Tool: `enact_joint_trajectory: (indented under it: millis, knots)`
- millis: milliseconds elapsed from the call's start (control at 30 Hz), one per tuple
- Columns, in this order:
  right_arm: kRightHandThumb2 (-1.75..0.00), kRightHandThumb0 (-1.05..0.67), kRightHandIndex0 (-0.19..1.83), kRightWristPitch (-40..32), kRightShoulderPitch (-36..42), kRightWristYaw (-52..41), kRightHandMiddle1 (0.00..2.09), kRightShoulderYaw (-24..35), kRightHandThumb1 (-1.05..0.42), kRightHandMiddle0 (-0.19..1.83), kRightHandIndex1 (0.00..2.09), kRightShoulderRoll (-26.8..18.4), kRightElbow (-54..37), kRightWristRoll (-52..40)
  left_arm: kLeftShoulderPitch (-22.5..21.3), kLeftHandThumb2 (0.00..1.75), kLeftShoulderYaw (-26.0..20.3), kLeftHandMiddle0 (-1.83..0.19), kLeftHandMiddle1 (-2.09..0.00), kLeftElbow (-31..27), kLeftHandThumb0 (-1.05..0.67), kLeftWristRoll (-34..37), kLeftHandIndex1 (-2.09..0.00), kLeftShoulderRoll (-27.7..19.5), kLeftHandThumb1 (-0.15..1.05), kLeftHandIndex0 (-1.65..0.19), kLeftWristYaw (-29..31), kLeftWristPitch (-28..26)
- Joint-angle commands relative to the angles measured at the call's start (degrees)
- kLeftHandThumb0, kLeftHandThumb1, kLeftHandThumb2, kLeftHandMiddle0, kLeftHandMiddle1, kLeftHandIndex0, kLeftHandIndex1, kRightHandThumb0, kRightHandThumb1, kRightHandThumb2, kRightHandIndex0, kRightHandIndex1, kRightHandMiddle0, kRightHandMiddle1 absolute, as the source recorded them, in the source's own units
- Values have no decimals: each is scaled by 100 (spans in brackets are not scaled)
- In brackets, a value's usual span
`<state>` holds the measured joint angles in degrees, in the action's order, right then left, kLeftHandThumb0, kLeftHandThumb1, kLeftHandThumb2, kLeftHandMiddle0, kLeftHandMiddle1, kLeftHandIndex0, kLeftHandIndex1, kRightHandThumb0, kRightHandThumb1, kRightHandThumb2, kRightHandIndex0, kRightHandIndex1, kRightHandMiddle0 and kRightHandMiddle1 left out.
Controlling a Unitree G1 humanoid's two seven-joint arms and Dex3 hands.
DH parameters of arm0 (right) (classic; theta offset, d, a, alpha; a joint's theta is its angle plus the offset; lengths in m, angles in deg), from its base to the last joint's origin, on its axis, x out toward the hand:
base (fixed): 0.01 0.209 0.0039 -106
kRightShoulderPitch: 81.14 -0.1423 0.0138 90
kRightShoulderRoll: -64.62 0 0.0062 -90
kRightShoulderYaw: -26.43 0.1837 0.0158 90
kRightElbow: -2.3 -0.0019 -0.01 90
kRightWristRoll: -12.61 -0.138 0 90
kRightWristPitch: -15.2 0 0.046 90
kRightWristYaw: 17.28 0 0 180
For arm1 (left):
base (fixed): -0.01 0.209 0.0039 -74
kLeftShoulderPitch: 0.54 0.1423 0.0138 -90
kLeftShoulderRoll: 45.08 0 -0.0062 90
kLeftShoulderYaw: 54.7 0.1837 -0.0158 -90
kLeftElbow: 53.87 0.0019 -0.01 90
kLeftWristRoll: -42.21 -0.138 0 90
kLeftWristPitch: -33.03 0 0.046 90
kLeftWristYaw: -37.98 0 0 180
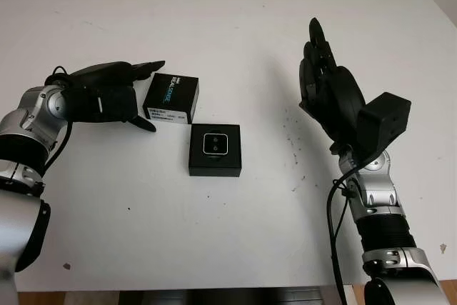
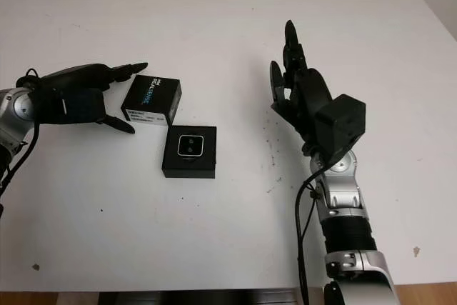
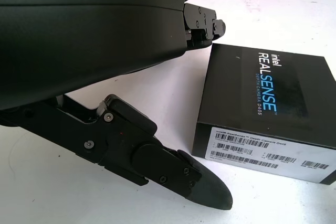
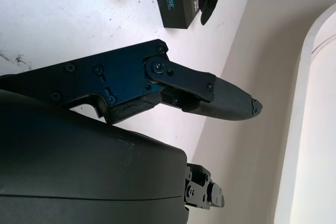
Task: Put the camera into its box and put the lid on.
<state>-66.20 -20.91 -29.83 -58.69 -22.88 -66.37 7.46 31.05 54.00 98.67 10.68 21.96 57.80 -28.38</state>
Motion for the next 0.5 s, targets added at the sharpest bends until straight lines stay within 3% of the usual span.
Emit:
enact_joint_trajectory:
  millis: [0,467]
  knots:
    - [-69,-72,-19,-61,89,31,1,-1,-105,-19,1,1,-143,36,-227,6,70,0,-6,-28,-73,-66,-7,30,82,1,-106,84]
    - [-68,-77,-19,77,194,8,5,-53,-105,-18,3,-21,-123,279,-592,5,131,-3,-6,332,-74,-107,-7,217,84,-1,-41,95]
